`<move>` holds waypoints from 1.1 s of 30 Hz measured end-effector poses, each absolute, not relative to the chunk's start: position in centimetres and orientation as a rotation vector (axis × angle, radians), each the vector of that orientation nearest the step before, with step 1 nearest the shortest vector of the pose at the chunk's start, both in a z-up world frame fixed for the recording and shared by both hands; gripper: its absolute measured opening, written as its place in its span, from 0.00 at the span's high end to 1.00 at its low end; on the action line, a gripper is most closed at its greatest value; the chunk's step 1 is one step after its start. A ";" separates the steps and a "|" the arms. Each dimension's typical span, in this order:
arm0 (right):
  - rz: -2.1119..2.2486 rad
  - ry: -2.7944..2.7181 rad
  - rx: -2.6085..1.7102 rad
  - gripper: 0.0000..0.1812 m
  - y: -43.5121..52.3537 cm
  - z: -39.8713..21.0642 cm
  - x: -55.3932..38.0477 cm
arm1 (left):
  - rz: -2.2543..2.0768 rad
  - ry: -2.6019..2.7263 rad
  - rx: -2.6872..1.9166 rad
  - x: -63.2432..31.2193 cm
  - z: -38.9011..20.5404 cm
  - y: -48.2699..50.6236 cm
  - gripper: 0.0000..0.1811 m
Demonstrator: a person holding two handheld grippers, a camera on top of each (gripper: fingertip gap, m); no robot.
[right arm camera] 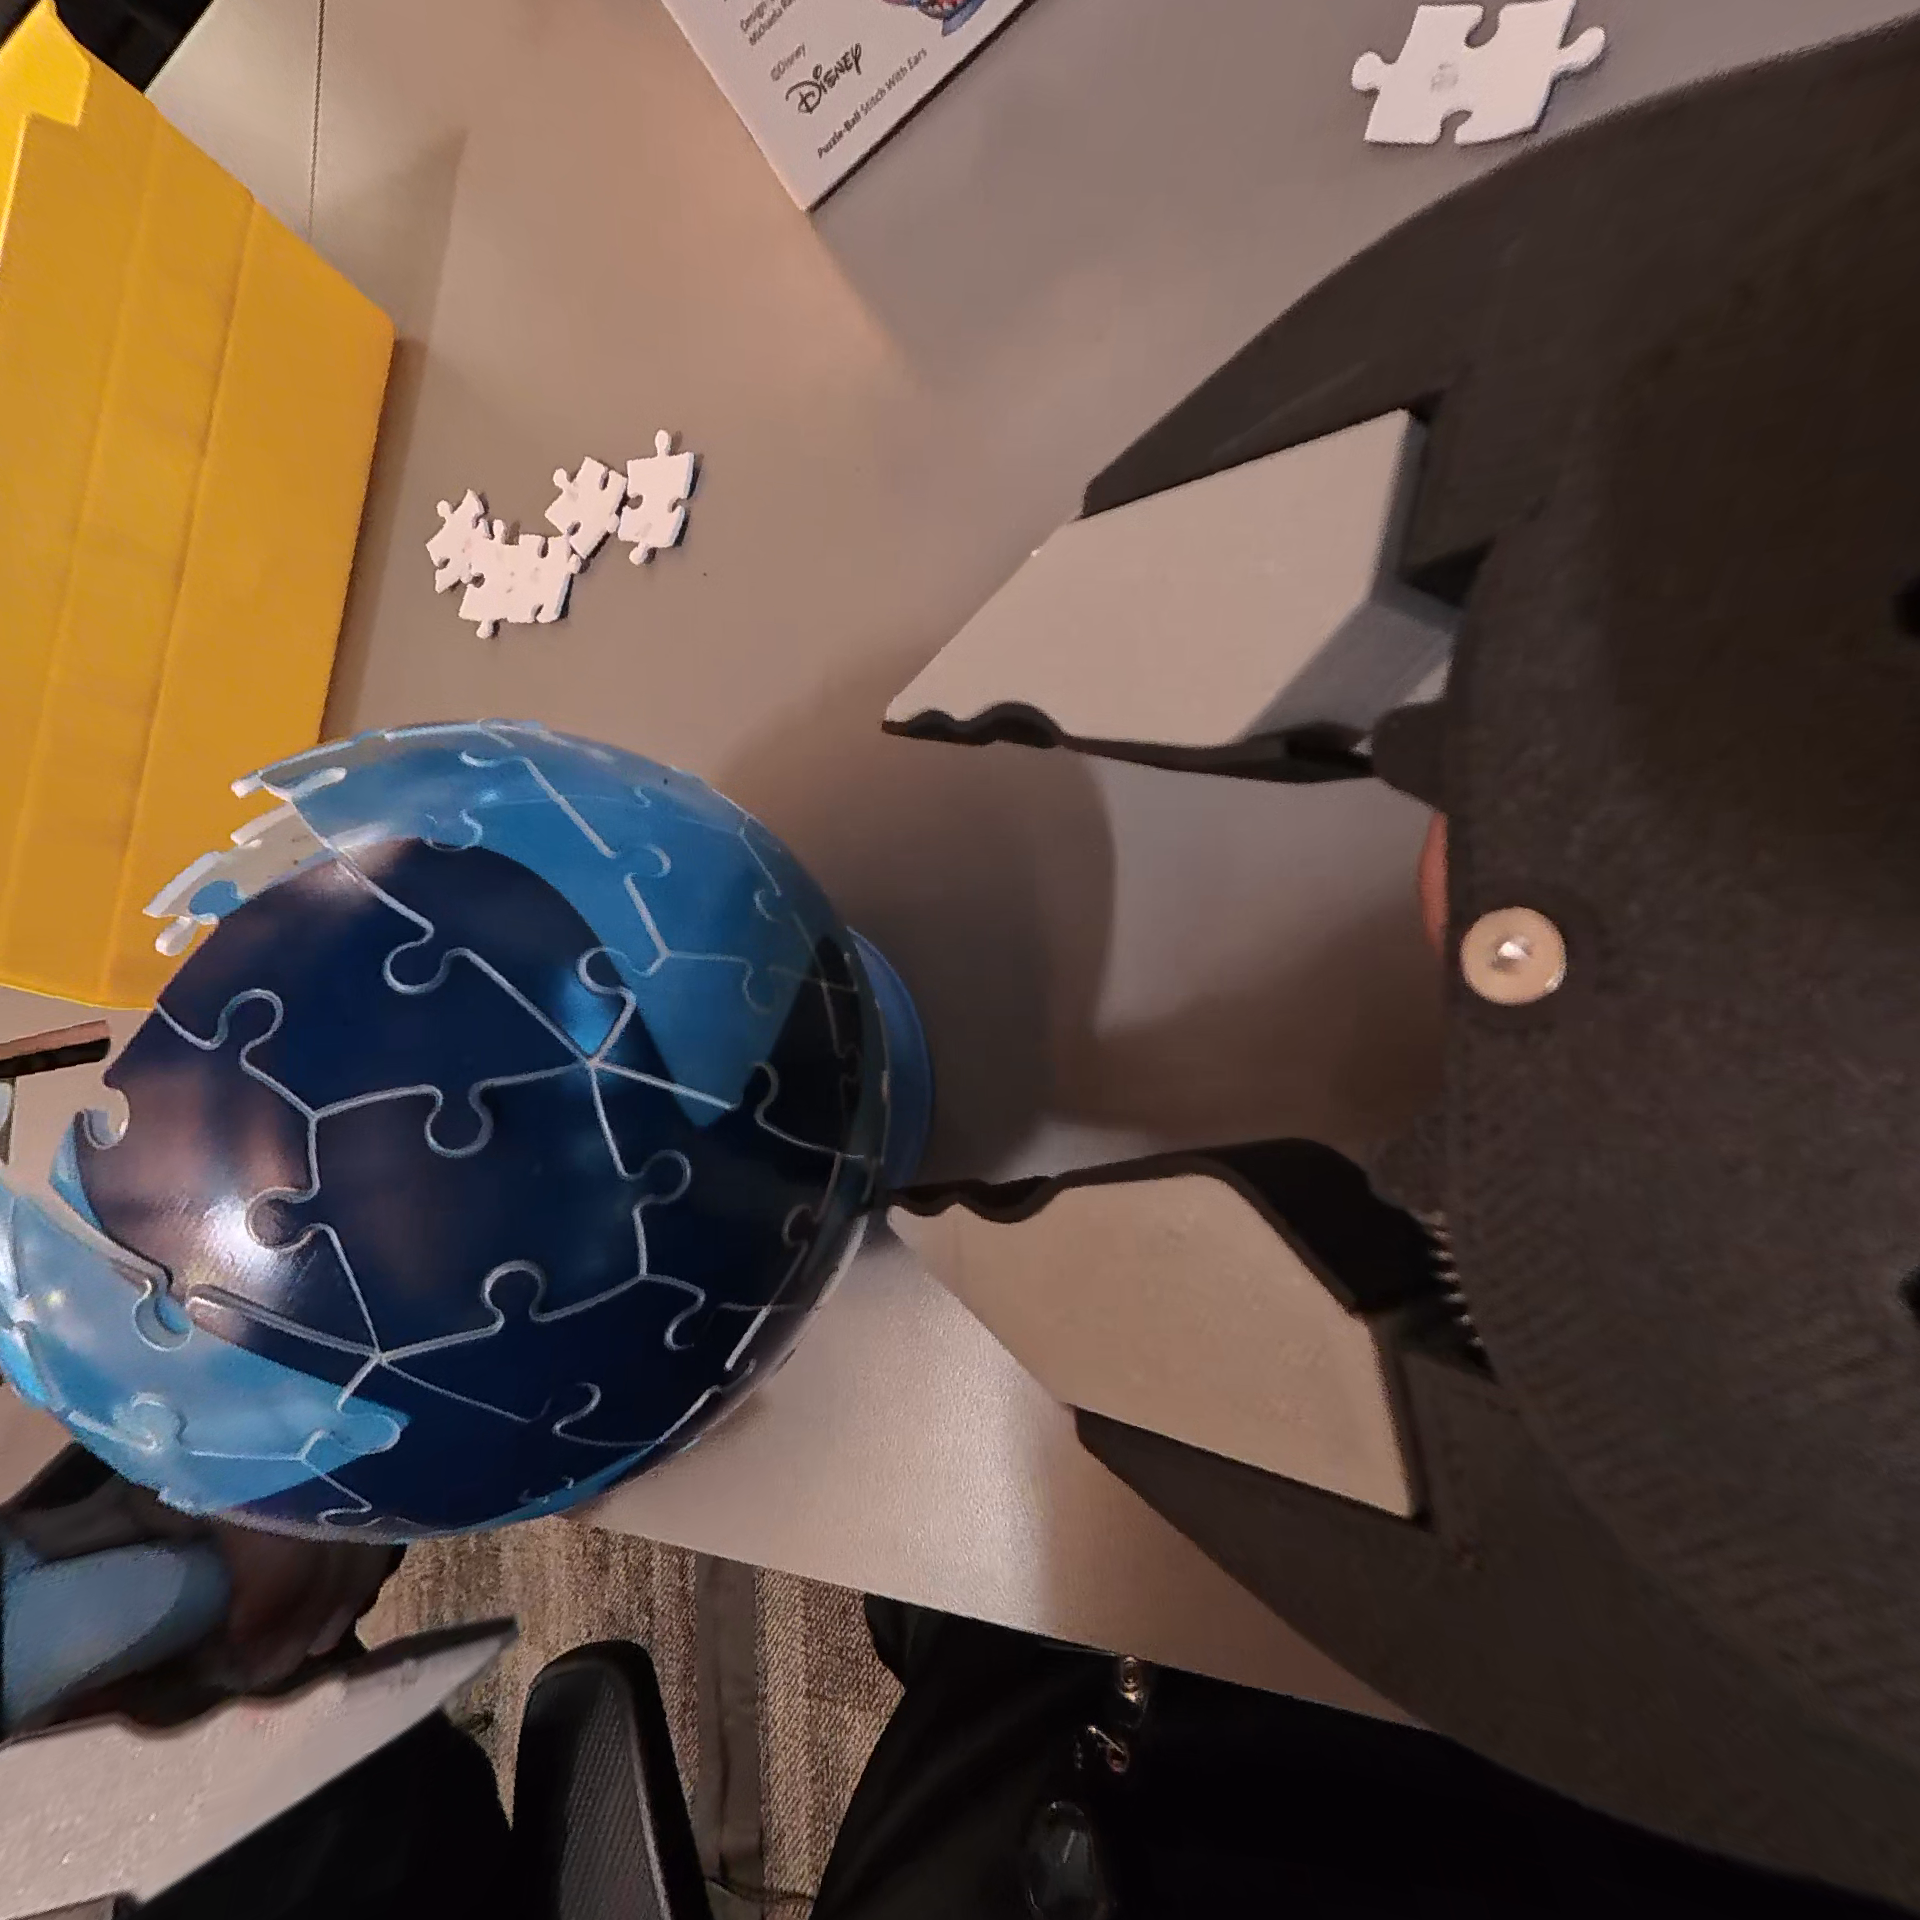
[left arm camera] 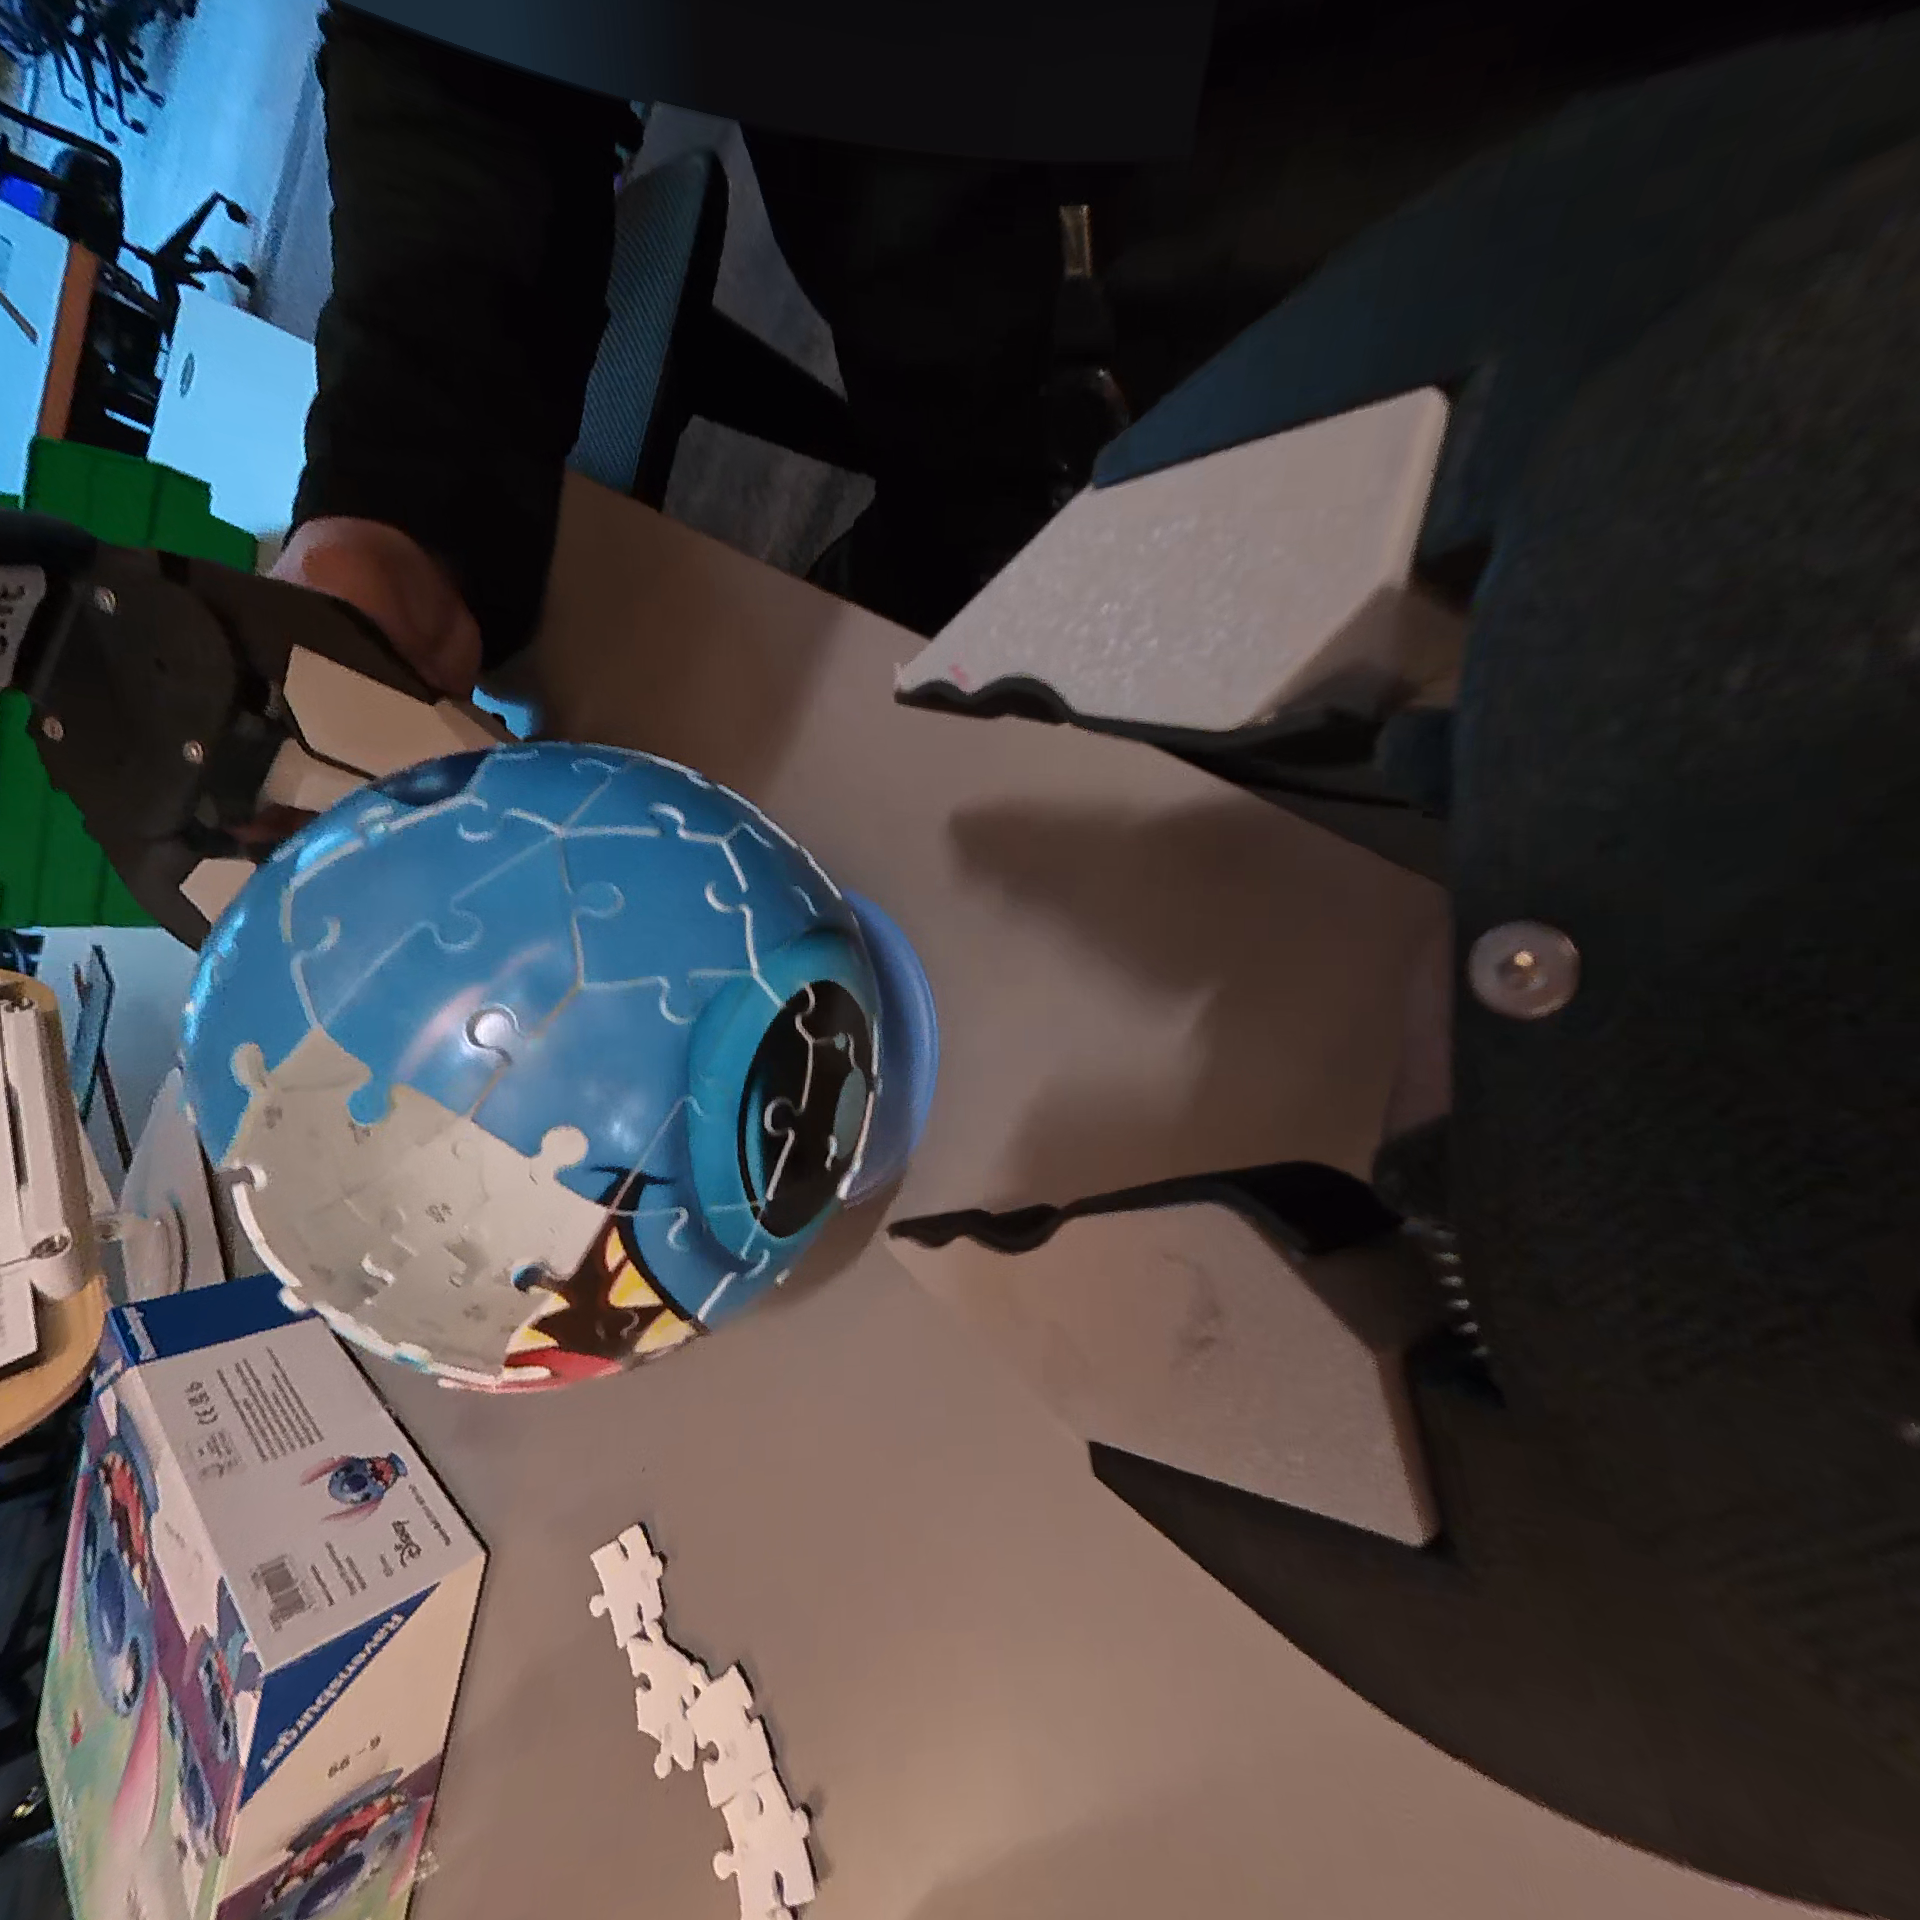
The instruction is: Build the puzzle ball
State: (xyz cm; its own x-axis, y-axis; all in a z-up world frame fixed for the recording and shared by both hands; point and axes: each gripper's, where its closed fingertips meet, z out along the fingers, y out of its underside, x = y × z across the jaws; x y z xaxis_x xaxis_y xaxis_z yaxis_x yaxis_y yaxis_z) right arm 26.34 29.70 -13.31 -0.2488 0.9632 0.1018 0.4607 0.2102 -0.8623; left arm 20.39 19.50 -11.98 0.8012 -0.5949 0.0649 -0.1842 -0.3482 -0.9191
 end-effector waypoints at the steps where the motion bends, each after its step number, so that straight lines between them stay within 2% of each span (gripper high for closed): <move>1: 0.955 -1.821 -1.323 0.55 29.7 -13.3 26.4 | -0.469 0.586 -1.917 20.3 -12.1 19.5 0.48; 10: 0.951 -1.840 -1.311 0.55 30.1 -13.5 27.6 | -0.407 0.607 -1.943 19.8 -13.1 19.3 0.48; 21: 0.957 -1.779 -1.448 0.58 36.1 -13.1 29.2 | -0.429 0.470 -1.945 15.9 -12.5 19.2 0.46; 29: 1.326 -1.906 -1.453 0.49 30.4 -12.0 27.6 | -0.588 0.565 -1.939 17.8 -11.2 21.8 0.42; 33: 1.359 -1.958 -1.419 0.48 28.1 -11.6 26.6 | -0.598 0.653 -2.000 19.1 -12.2 22.9 0.41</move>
